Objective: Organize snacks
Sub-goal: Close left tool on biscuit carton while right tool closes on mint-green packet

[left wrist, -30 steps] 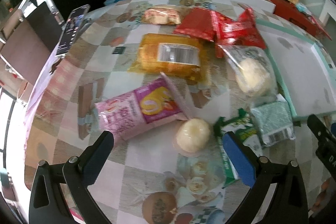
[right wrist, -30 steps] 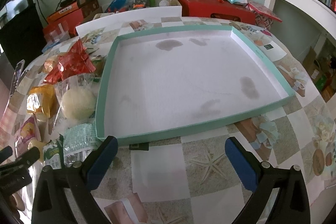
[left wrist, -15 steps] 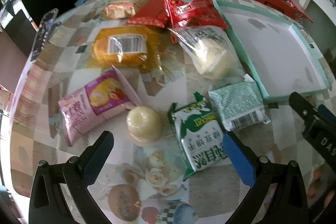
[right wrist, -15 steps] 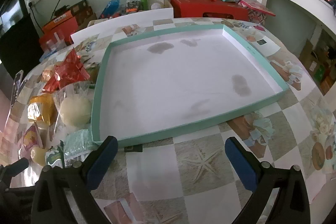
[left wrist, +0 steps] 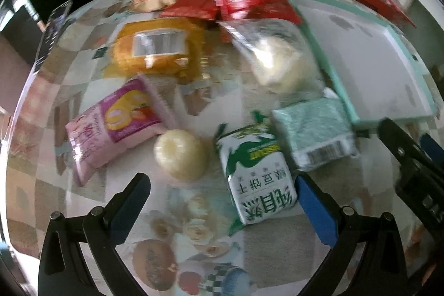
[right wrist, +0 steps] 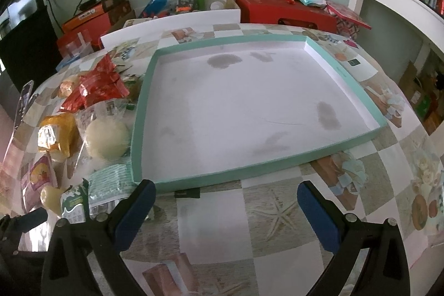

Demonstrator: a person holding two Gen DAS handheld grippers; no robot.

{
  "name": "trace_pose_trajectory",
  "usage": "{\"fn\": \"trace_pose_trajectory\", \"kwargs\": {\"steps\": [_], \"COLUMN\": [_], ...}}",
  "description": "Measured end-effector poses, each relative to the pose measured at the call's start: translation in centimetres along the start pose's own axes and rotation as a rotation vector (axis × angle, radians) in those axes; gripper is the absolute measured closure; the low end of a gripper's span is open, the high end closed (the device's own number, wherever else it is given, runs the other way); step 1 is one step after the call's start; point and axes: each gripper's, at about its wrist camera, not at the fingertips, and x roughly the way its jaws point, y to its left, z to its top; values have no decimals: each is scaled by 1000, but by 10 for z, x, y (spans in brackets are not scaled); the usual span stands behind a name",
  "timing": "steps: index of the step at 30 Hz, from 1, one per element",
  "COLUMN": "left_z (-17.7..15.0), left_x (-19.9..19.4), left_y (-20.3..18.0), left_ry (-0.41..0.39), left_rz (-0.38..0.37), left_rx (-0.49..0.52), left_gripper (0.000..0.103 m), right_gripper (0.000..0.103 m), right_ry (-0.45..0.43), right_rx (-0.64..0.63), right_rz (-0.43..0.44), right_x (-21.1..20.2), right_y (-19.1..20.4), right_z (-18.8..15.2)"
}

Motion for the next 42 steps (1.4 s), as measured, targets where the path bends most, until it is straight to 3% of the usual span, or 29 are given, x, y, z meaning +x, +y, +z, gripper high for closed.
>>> {"fn": "trace_pose_trajectory", "kwargs": {"steps": [5, 10, 18, 20, 25, 33, 42], "left_z": [3, 5, 1, -7, -11, -9, -2], "left_x": [3, 2, -5, -8, -14, -13, 7], "left_y": [30, 42, 55, 56, 38, 30, 26], "left_ry": [25, 20, 8, 3, 6, 25, 14], "left_rz": [34, 24, -8, -23, -72, -116, -85], "left_rx": [-136, -173, -225, -214, -163, -160, -136], "left_gripper": [0, 0, 1, 4, 29, 37, 44], "right_gripper": [0, 0, 6, 10, 23, 37, 38], "right_ry": [11, 36, 60, 66, 72, 76, 76], "right_rx": [-44, -124, -222, -242, -268, -302, -304], "right_rz": [83, 184, 248, 254, 265, 276, 270], "right_x": [-2, -1, 4, 6, 7, 10, 11], "right_y": [13, 35, 62, 69, 78, 85, 85], "right_z": [-1, -7, -21, -23, -26, -26, -27]}}
